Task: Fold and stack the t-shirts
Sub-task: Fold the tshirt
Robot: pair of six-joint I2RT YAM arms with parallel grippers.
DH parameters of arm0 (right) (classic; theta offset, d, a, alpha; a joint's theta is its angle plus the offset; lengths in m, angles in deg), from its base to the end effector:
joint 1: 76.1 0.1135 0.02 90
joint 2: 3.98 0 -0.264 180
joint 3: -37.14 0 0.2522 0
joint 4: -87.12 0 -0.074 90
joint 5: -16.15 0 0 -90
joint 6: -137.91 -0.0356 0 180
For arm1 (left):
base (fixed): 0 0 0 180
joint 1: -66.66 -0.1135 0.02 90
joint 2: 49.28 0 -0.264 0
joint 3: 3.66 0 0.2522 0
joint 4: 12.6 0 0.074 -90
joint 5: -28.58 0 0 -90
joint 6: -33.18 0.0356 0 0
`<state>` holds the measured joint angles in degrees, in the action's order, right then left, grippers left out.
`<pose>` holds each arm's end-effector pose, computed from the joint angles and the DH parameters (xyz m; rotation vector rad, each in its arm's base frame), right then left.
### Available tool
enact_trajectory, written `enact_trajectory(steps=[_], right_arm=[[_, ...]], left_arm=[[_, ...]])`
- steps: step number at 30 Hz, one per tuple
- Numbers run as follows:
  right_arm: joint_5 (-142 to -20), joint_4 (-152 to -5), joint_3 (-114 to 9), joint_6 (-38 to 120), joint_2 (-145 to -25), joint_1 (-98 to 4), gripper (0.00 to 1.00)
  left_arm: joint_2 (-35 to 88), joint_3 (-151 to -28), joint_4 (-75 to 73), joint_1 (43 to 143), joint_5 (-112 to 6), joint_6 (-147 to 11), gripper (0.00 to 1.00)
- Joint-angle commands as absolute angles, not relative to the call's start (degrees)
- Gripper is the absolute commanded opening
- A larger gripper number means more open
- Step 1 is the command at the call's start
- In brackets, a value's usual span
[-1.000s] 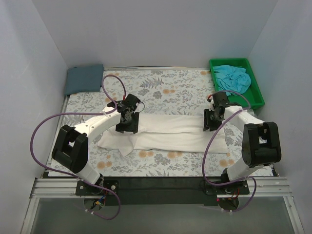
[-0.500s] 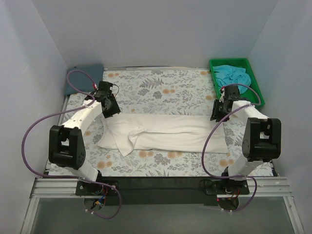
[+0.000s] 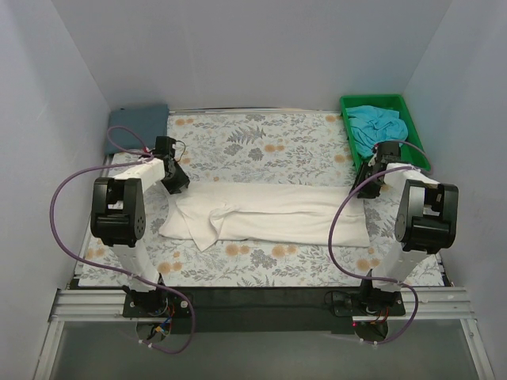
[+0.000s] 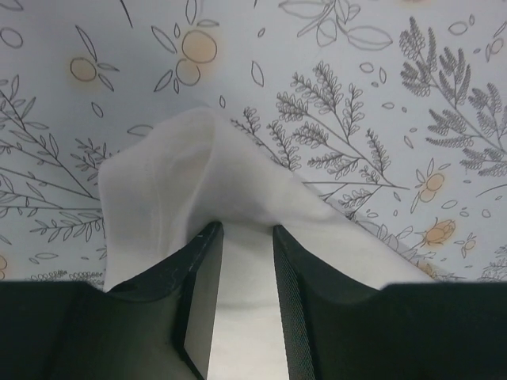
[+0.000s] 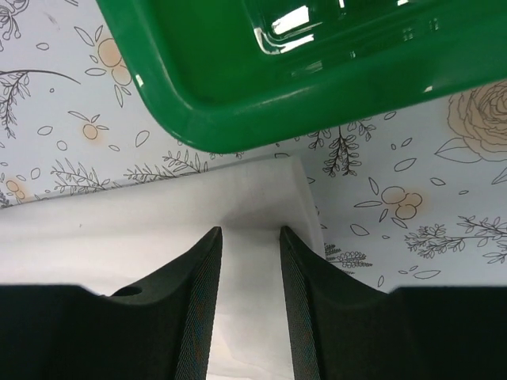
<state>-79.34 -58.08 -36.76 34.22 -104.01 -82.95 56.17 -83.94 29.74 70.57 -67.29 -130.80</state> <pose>0.3435 -0.0378 0.1667 0.4377 2.5996 0.1669 0.3598 -0.0209 0.1596 -1.6094 2.2464 -0.2352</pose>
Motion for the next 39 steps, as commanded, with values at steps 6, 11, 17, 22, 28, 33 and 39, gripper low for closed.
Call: enact_trajectory(steps=[6,11,17,22,28,33,39], right_arm=[[-75.3,-60.5,-38.3,35.3,-105.6,-84.9,0.38],[-75.3,-59.0,-39.0,36.6,-99.5,-83.3,0.38],[-77.4,-55.8,-37.4,37.9,-92.6,-79.7,0.42],[-79.2,-53.2,-35.5,40.1,-88.0,-72.9,0.47],[-81.8,-52.5,-33.1,39.4,-85.0,-64.8,0.48],[-82.6,-52.6,-31.9,39.0,-85.0,-62.1,0.48],[-83.1,-52.7,-31.2,38.9,-84.9,-61.1,0.47]], left_arm=[[60.2,-85.7,28.6,67.6,-68.8,-131.0,0.34],[53.8,-86.9,29.6,68.4,-68.1,-128.5,0.5],[40.7,-82.8,32.6,73.0,-67.8,-124.9,0.69],[31.6,-74.6,33.3,80.5,-63.0,-122.3,0.73],[28.6,-67.2,32.9,84.2,-53.9,-125.3,0.73],[30.5,-64.7,31.3,84.4,-49.4,-126.4,0.67],[35.5,-65.1,30.0,84.8,-47.3,-127.3,0.5]])
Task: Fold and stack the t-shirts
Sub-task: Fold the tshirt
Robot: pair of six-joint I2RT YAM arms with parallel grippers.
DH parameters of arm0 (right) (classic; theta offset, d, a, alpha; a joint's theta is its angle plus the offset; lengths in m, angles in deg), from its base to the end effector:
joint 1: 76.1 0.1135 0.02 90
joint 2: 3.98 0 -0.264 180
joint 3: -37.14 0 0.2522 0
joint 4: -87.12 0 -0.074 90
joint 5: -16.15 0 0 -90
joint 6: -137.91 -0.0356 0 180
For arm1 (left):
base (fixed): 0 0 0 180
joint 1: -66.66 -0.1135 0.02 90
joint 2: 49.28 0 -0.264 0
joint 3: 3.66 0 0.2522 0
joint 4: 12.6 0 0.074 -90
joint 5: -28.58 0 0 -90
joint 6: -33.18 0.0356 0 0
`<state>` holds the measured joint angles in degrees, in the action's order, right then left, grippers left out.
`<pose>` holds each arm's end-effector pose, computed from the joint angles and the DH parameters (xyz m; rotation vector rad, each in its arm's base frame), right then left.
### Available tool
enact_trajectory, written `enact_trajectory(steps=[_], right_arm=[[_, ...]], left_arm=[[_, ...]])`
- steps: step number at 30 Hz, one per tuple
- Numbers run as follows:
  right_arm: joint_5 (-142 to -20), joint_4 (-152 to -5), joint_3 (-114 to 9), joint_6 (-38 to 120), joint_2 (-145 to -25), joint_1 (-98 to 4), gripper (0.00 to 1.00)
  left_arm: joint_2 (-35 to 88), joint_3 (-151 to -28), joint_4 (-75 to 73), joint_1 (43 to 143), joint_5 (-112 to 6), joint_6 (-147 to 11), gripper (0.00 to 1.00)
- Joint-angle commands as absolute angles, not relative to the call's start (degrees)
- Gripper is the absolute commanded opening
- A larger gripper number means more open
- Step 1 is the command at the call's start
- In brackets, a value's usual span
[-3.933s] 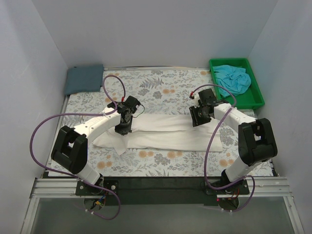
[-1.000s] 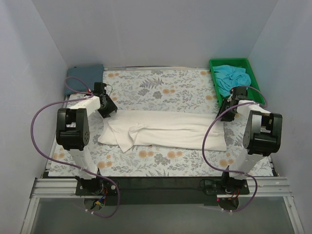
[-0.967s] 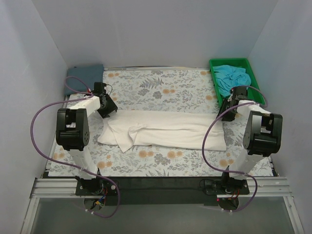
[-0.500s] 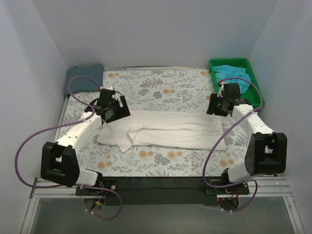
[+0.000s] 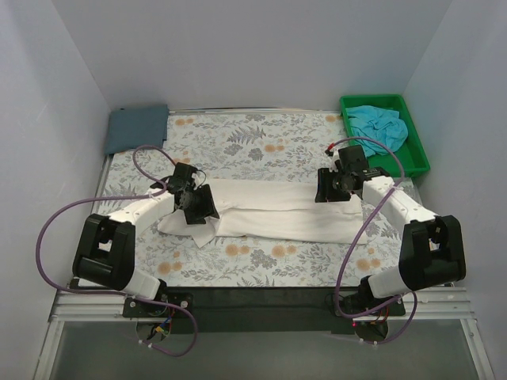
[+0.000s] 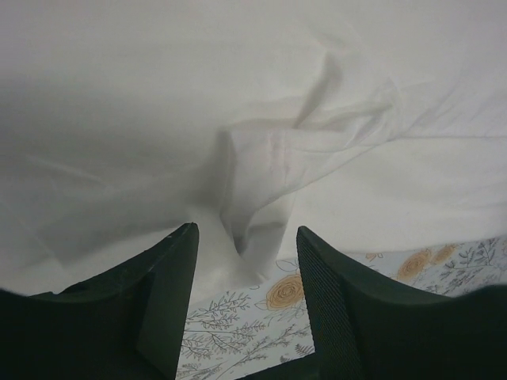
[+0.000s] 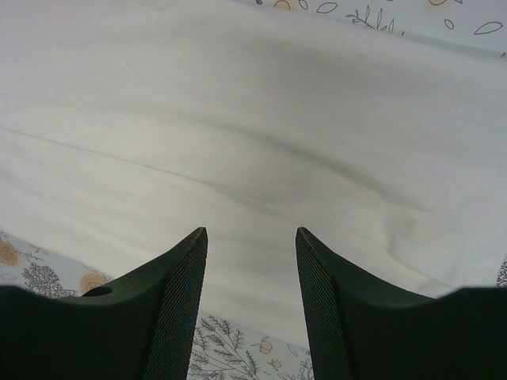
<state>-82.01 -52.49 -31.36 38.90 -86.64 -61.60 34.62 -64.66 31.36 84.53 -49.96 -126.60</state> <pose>0.2835 0.0785 0.2247 -0.1797 2.5373 0.3432 0.2520 -0.0887 0.1777 -1.2249 2.6536 -0.6258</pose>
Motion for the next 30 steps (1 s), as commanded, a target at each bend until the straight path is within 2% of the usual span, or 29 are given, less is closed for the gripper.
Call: enact_trajectory(steps=[1,2,8,9,13,21,26,30], right_arm=[[-83.1,-52.7,-31.1,38.9,-84.8,-60.9,0.47],[-83.0,-52.6,-31.0,38.9,-84.8,-60.8,0.47],[-82.7,-52.6,-30.5,39.0,-84.4,-60.5,0.47],[-82.7,-52.6,-30.4,39.0,-84.4,-60.5,0.47],[-82.5,-52.5,-30.2,38.9,-84.3,-60.5,0.47],[-82.4,-52.6,-30.2,39.2,-84.3,-60.6,0.47],[-82.5,-52.5,-30.5,39.3,-84.7,-60.5,0.47],[-82.5,-52.4,-30.5,39.5,-84.7,-60.5,0.47]], left_arm=[[36.4,-65.2,29.9,84.8,-47.3,-127.3,0.49],[36.6,-65.8,29.8,84.8,-47.2,-127.2,0.44],[38.5,-67.6,29.2,84.8,-47.4,-126.9,0.41],[38.4,-68.2,29.3,84.8,-48.1,-126.8,0.37],[38.9,-69.4,29.2,84.8,-50.0,-126.3,0.32],[39.8,-71.6,29.0,84.8,-49.3,-124.0,0.29],[41.9,-73.7,28.9,84.8,-49.7,-119.2,0.09],[43.4,-76.0,29.1,84.7,-51.7,-114.8,0.08]])
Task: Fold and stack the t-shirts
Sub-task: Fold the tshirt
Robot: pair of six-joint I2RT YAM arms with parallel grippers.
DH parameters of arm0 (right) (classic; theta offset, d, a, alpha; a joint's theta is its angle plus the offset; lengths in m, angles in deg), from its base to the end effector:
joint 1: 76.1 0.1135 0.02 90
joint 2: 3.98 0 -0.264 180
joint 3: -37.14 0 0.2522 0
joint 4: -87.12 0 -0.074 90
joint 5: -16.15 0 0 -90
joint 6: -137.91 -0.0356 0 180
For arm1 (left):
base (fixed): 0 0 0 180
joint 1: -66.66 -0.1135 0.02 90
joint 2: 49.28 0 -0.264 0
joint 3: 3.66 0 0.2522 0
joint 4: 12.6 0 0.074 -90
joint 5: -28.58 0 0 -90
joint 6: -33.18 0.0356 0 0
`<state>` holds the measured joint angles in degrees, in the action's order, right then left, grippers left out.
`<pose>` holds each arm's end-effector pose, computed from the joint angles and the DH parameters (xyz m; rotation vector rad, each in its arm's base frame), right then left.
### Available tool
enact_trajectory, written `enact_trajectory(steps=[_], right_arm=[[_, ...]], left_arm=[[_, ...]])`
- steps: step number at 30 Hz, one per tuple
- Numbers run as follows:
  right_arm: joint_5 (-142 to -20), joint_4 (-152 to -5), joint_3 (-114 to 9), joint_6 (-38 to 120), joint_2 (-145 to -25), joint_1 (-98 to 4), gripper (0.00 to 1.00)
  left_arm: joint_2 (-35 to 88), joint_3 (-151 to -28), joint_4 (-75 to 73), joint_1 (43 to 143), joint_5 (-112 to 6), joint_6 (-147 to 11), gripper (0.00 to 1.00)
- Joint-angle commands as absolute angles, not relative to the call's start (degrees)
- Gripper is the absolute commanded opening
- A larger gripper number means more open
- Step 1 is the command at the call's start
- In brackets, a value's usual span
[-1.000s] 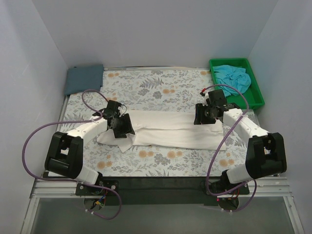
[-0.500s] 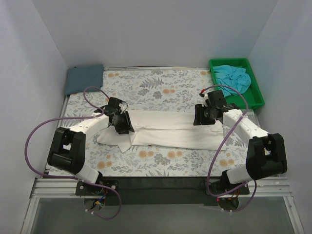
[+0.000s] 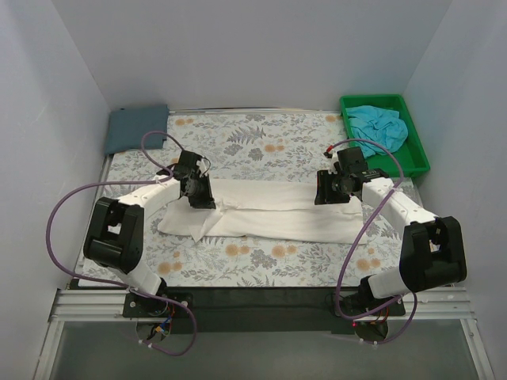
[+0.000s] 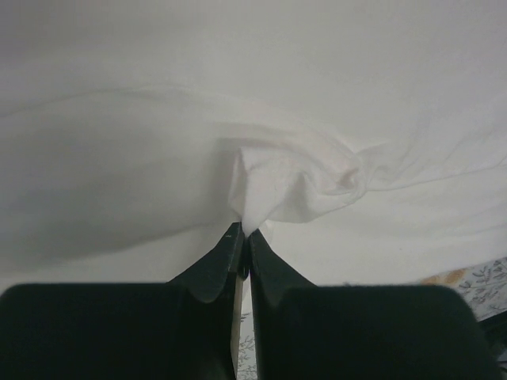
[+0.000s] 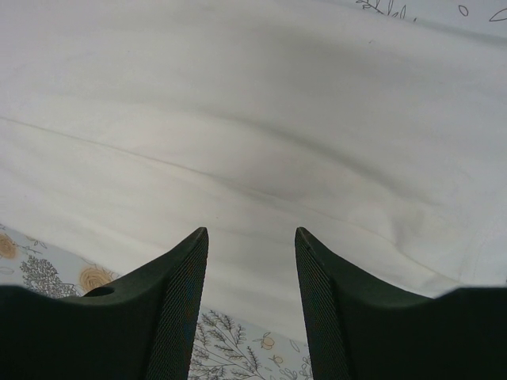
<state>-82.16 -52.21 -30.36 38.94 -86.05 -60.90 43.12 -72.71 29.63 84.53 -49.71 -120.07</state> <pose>0.2784 0.0810 0.2218 -0.1969 2.5493 0.3491 0.2905 -0.1013 0.1782 -1.0529 2.6841 -0.6302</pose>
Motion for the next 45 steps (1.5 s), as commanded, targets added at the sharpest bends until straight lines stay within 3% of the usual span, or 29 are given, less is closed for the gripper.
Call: enact_trajectory(steps=[1,16,20,21,23,24,27,34,42,45], right_arm=[[-82.6,-52.4,-30.5,39.6,-84.7,-60.5,0.47],[-82.5,-49.8,-32.1,41.4,-84.4,-60.5,0.47],[-82.7,-49.8,-32.1,41.7,-85.0,-60.5,0.47],[-82.5,-49.8,-32.2,41.7,-85.2,-60.5,0.47],[-82.5,-49.8,-32.4,41.8,-85.4,-60.5,0.46],[-83.1,-49.9,-32.7,42.0,-85.6,-60.5,0.47],[-84.1,-49.9,-33.7,43.0,-86.5,-60.2,0.46],[-89.3,-52.9,-35.2,44.5,-88.4,-56.8,0.46],[-97.2,-61.4,-37.9,41.2,-94.1,-50.5,0.46],[-98.5,-63.9,-40.7,40.8,-97.4,-48.2,0.46]], left_arm=[[43.8,-76.5,29.0,84.7,-52.0,-113.8,0.08],[54.4,-88.8,29.7,84.8,-55.3,-103.1,0.11],[55.3,-88.6,30.7,84.8,-57.1,-103.8,0.18],[55.1,-88.4,30.8,84.7,-57.3,-104.5,0.28],[53.1,-88.1,31.4,84.8,-58.0,-105.3,0.37],[52.2,-87.6,31.6,84.8,-58.9,-107.1,0.5],[47.3,-86.9,33.3,84.8,-64.1,-112.2,0.69],[33.1,-78.7,41.0,82.6,-70.8,-132.0,0.7],[21.6,-63.2,34.6,75.8,-59.6,-141.4,0.68],[20.9,-61.6,32.6,75.2,-58.6,-141.1,0.62]])
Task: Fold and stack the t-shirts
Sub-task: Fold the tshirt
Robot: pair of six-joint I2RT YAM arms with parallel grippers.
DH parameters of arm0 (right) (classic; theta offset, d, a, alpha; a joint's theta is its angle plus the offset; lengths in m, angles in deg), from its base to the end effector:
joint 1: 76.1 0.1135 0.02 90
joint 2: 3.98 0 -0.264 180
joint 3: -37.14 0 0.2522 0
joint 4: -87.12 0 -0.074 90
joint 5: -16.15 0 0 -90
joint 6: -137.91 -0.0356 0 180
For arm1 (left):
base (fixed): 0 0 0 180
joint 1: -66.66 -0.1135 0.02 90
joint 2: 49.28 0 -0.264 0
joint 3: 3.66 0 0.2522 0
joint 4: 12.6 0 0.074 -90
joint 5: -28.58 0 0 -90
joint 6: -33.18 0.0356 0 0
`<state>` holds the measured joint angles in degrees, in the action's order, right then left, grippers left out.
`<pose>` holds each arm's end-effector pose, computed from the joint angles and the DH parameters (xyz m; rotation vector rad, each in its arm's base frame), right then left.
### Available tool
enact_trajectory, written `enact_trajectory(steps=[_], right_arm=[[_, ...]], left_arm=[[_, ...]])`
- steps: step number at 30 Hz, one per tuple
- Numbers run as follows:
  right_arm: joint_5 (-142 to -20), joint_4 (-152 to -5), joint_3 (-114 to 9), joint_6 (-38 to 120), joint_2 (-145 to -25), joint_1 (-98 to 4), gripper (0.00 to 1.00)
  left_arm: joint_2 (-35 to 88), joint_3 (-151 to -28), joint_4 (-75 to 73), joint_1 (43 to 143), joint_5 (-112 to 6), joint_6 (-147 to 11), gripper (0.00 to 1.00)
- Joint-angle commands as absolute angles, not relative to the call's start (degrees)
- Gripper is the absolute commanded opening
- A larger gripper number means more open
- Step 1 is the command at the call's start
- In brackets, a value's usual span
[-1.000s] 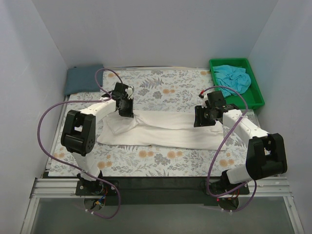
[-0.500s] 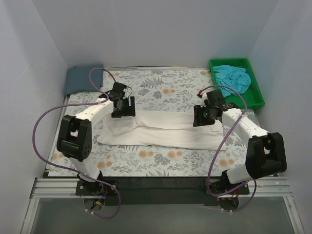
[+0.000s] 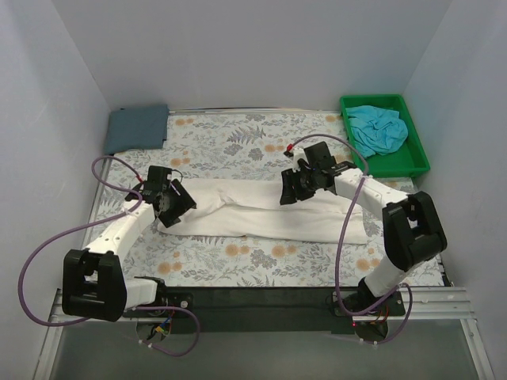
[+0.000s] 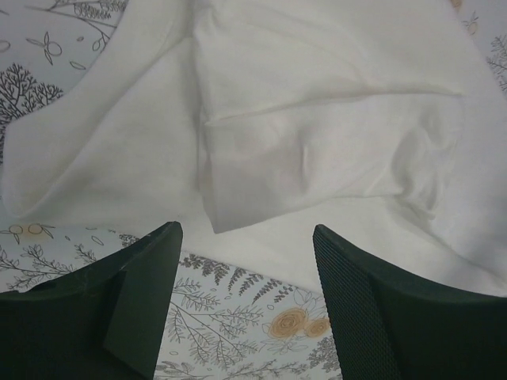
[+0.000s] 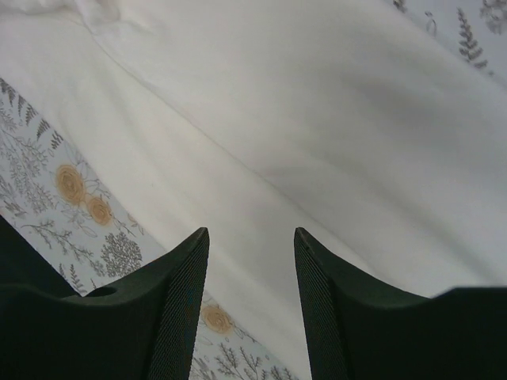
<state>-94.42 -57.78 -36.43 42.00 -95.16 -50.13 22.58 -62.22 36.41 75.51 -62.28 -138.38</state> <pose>0.2920 0.1561 0.2158 -0.5933 2.4648 0.6760 0.2315 -0.0355 0.2093 -1.6360 2.2141 -0.4669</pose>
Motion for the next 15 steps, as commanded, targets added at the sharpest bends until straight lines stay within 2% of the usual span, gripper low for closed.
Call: enact_trajectory(steps=[1,9,15], right_arm=[[-98.6,-64.4,-41.4,40.6,-98.3,-47.6,0.46],[-102.0,-72.3,-43.6,38.2,-106.6,-44.9,0.43],[-102.5,-73.8,-42.5,39.9,-112.3,-43.7,0.35]], left_arm=[[21.1,-61.5,32.3,75.2,-58.4,-140.8,0.6],[20.9,-59.4,31.5,75.2,-59.5,-141.3,0.57],[19.1,-58.1,31.6,74.9,-59.9,-142.4,0.55]])
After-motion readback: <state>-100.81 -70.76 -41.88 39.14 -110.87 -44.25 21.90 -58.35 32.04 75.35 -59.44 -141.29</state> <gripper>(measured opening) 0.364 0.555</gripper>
